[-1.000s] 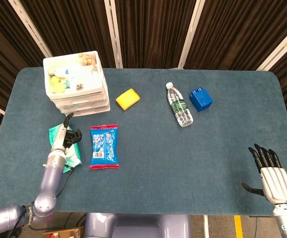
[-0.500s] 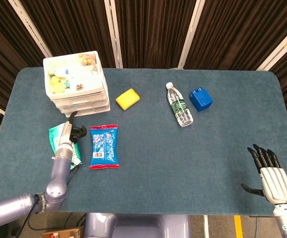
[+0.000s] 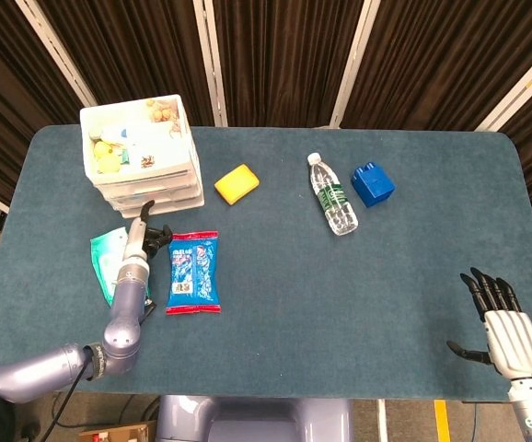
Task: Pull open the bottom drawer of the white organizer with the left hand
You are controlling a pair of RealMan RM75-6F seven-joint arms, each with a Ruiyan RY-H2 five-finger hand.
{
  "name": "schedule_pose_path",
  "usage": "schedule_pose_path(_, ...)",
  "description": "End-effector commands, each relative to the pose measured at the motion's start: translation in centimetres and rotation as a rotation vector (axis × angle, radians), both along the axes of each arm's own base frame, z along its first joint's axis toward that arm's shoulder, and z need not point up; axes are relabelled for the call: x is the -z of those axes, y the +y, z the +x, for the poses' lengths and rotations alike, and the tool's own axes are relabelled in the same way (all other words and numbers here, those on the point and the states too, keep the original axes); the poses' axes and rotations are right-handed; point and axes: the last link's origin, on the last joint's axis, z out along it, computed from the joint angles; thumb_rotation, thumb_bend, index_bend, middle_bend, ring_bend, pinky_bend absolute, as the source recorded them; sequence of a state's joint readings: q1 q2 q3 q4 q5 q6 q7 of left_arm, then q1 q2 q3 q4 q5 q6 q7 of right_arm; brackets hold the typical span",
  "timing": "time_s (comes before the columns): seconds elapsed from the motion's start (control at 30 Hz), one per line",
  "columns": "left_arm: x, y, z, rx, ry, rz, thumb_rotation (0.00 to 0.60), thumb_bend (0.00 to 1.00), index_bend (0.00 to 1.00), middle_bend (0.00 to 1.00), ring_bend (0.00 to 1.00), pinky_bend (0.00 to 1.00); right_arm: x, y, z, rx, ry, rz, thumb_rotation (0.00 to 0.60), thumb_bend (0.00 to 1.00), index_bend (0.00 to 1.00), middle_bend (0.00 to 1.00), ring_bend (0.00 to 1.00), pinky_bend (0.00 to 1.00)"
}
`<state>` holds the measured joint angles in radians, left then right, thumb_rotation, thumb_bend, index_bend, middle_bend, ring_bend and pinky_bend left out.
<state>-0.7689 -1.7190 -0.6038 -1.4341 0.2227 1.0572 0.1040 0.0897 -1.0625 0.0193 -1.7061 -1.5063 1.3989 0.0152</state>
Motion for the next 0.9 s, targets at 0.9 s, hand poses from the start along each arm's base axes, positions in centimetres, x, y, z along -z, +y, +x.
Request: schedule_pose_path(0.9, 1.9, 1.9, 1.7, 0.005, -0.069, -0.026, 0.600, 0.67, 0.17, 0.98, 0.91, 0.91, 0.0, 0.1, 0.1, 0.004, -0.015, 0.011, 0.600, 0.10, 0.00, 0.00, 0.00, 0.00)
